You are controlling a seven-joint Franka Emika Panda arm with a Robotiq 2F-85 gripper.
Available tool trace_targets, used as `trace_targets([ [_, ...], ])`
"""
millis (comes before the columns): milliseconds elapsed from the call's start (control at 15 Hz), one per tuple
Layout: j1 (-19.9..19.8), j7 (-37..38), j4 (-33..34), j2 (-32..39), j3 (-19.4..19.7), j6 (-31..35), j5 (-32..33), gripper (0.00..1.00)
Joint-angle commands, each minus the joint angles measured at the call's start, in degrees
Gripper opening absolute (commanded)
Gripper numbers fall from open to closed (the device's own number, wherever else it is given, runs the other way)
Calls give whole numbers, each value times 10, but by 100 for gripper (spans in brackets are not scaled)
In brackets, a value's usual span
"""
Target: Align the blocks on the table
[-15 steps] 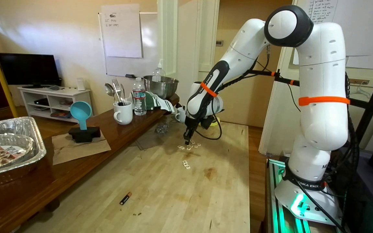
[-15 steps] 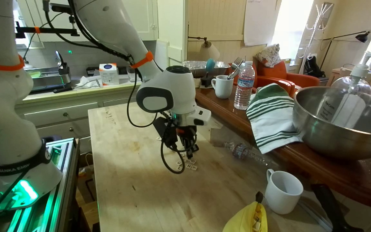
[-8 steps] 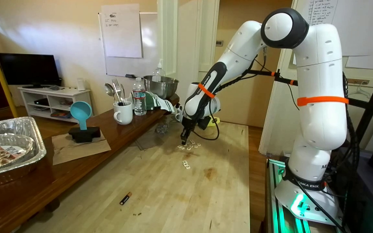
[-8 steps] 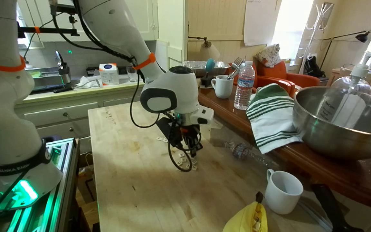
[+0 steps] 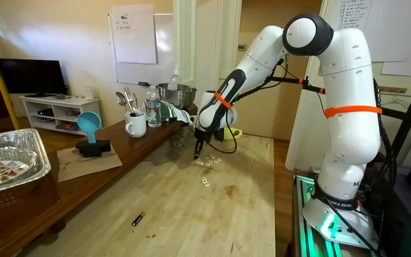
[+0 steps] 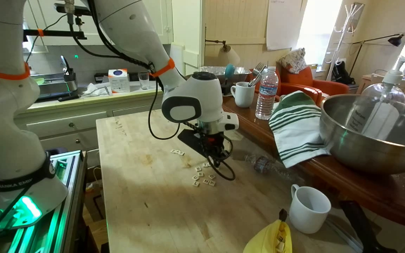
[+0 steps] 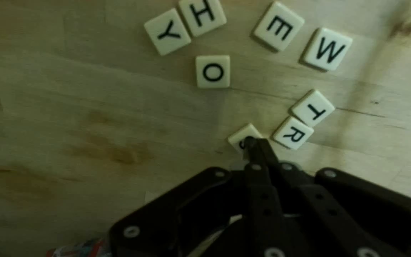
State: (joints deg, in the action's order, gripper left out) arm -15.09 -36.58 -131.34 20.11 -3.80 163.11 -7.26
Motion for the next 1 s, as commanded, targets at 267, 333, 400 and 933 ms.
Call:
trace_targets([
  [267, -35, -114, 33, 50, -43, 23, 11, 0],
  [333, -38, -129, 35, 54, -49, 21, 9, 0],
  [400, -40, -143, 36, 56, -55, 19, 7, 0],
  [933, -70, -298, -8, 33, -116, -16, -12, 0],
])
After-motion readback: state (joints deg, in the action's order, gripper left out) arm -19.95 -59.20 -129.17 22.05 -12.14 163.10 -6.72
